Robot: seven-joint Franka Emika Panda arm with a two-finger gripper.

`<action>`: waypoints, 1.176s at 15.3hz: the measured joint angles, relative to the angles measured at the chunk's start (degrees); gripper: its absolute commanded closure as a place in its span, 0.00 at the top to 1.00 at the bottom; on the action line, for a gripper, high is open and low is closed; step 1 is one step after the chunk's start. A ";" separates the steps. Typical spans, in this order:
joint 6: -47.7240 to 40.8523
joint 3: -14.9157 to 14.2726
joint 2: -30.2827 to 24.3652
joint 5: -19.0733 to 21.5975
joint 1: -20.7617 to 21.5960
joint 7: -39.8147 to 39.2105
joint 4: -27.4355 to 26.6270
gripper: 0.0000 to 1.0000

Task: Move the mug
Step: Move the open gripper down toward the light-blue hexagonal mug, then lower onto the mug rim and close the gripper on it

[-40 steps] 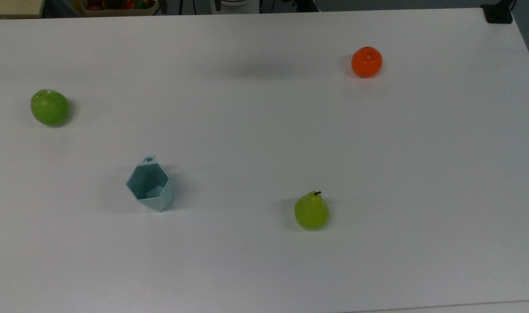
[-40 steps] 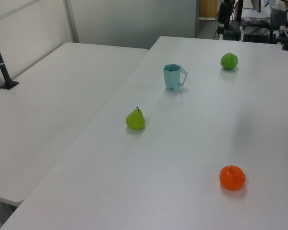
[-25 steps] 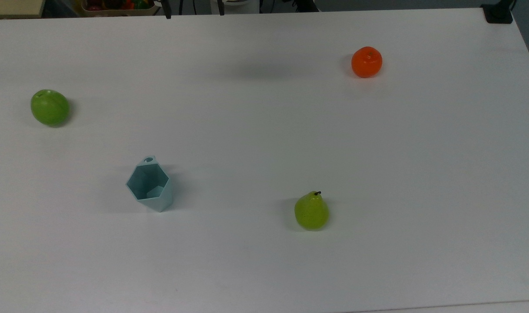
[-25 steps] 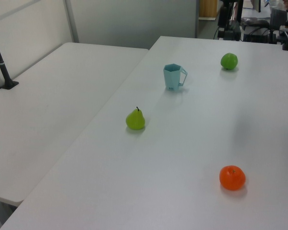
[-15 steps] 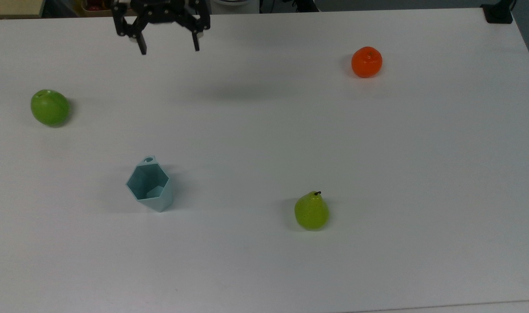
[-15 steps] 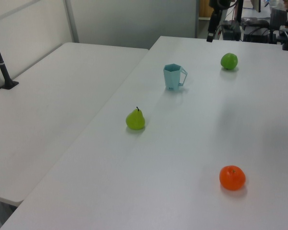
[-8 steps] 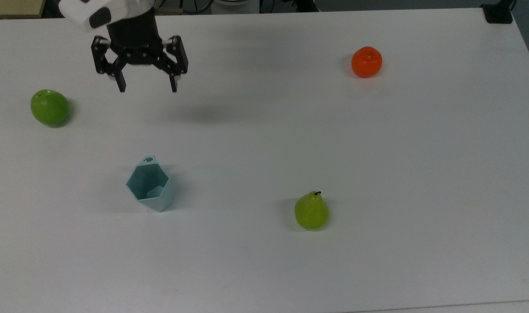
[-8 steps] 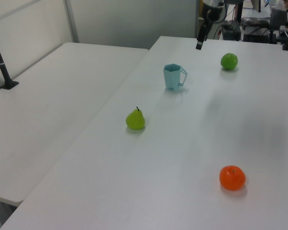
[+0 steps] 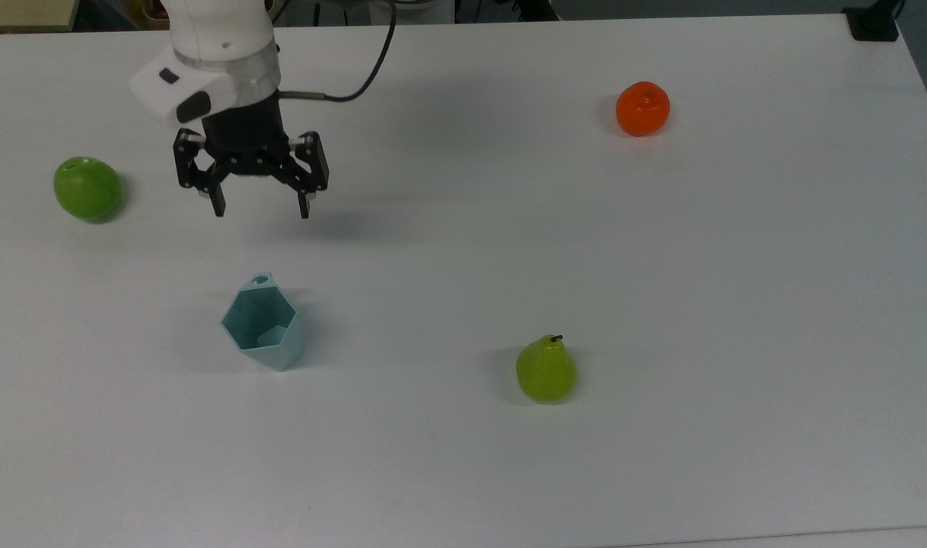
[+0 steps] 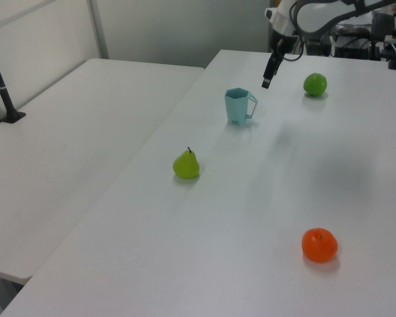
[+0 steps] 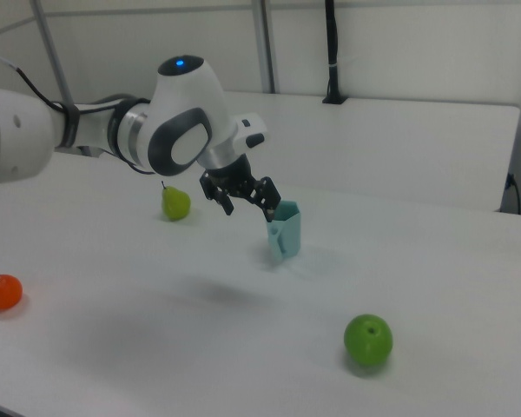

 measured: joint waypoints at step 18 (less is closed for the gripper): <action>17.04 0.00 11.27 0.00 0.00 -0.01 -0.01 0.69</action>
